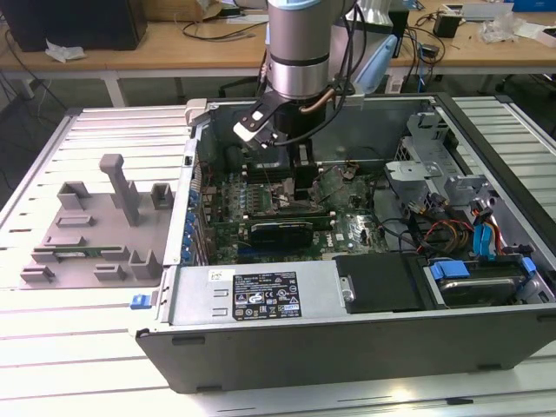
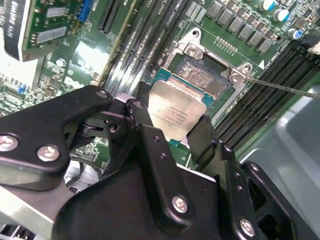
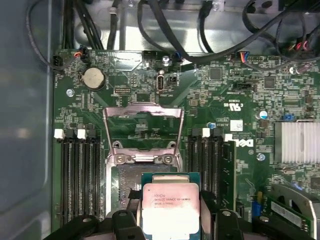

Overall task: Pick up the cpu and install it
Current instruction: 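Place the cpu into insertion slot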

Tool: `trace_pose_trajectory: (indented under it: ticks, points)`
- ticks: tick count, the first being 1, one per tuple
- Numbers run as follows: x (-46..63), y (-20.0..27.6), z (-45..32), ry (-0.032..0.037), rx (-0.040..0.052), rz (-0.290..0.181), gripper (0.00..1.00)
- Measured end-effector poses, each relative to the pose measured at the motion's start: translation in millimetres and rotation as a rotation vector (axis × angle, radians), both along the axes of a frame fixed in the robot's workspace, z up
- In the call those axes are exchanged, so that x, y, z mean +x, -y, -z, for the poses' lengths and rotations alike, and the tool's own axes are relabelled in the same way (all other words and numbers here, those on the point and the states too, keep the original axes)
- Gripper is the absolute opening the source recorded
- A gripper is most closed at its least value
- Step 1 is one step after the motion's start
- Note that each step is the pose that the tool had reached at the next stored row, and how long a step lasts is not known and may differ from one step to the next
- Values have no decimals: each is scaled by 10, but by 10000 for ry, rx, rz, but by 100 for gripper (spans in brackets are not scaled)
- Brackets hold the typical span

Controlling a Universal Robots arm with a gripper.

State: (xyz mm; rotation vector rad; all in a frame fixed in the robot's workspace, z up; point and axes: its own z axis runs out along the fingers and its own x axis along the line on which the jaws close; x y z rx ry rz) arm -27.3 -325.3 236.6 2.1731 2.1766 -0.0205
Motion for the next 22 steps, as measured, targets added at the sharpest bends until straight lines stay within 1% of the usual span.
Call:
trace_pose_trajectory:
  ticks: [4, 5, 7, 11, 13, 15, 19, 22]
  points:
    - [-1, -20, 90, 9, -2, -2, 55]
    - [-5, -46, 147, 24, 0, -16, 55]
    - [-10, -53, 174, 25, -2, -17, 55]
    - [-15, -59, 202, 24, -3, -19, 55]
    - [-18, -61, 228, 26, -2, -24, 55]
    - [-18, -69, 242, 26, -2, -94, 55]
    - [-30, -112, 263, 28, 0, -160, 55]
    - [-66, -121, 277, 28, -1, -159, 55]
